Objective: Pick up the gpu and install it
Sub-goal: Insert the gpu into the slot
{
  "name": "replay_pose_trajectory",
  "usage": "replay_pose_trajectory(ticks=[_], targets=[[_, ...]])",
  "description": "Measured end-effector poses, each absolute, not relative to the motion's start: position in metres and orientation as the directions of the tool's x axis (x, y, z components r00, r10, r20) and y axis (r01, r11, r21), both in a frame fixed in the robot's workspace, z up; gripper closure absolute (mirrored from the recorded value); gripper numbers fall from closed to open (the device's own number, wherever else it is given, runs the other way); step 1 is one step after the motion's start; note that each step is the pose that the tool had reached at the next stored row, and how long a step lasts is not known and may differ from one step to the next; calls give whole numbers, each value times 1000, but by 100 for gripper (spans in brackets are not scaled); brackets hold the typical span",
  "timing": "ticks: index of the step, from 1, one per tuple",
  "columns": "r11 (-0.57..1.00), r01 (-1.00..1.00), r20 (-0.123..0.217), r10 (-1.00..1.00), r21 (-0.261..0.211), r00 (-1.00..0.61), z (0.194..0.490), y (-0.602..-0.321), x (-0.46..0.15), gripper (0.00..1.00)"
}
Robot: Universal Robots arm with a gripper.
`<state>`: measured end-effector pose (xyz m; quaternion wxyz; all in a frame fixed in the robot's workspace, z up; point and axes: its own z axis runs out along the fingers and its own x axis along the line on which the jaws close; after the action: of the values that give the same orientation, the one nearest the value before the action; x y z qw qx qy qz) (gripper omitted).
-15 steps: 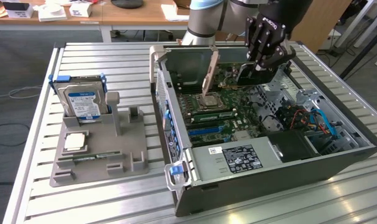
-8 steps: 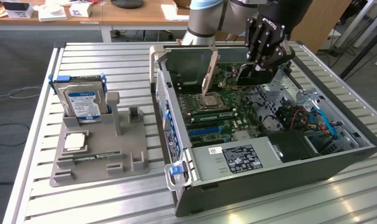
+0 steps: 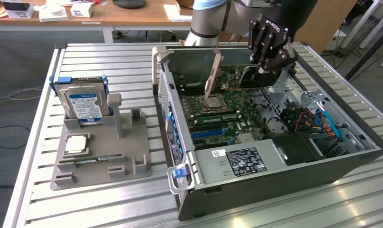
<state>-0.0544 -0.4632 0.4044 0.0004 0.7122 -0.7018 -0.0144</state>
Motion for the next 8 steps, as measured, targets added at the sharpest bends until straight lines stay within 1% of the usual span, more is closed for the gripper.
replay_pose_trajectory(ticks=[8], targets=[[-15,-1000,-22,-1000,21,14,396,-463,-54,73]])
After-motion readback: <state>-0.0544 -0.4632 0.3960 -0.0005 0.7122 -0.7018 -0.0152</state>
